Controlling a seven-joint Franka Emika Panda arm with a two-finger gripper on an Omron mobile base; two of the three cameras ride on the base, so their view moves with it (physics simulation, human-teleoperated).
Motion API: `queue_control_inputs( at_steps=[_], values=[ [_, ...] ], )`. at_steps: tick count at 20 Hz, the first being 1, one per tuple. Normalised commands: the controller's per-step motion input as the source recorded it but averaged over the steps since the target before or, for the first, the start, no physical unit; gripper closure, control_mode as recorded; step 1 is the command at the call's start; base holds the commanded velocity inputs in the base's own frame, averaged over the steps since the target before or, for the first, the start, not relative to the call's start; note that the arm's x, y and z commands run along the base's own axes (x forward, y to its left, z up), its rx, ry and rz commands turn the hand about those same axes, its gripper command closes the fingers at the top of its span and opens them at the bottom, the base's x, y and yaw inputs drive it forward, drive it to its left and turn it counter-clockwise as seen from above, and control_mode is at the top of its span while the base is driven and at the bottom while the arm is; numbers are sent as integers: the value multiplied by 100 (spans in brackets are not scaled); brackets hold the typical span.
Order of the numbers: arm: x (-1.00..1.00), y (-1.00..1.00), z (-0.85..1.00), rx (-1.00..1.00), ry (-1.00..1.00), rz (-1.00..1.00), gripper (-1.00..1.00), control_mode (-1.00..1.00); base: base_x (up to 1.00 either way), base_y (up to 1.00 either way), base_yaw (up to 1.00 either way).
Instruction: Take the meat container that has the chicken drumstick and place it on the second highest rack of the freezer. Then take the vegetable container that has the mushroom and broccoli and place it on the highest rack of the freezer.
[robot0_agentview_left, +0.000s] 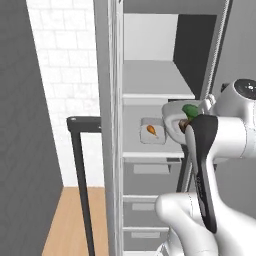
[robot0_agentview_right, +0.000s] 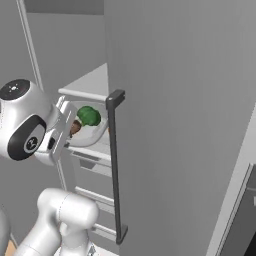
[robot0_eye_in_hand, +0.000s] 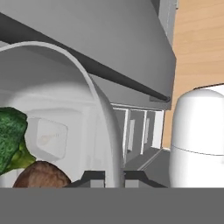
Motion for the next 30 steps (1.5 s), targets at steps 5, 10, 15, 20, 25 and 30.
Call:
queue_control_inputs(
  at_steps=[5,10,15,20,25,30],
  values=[
    [0,0,0,0,0,0,100,100,27,62,-20],
    [0,0,0,0,0,0,100,100,44,64,-1],
    [0,0,0,0,0,0,100,100,31,75,0],
    [0,0,0,0,0,0,100,100,41,89,0],
    [6,3,0,0,0,-1,100,-100,18,31,0],
    [27,52,12,0,-15,-6,100,-100,0,0,0]
  ],
)
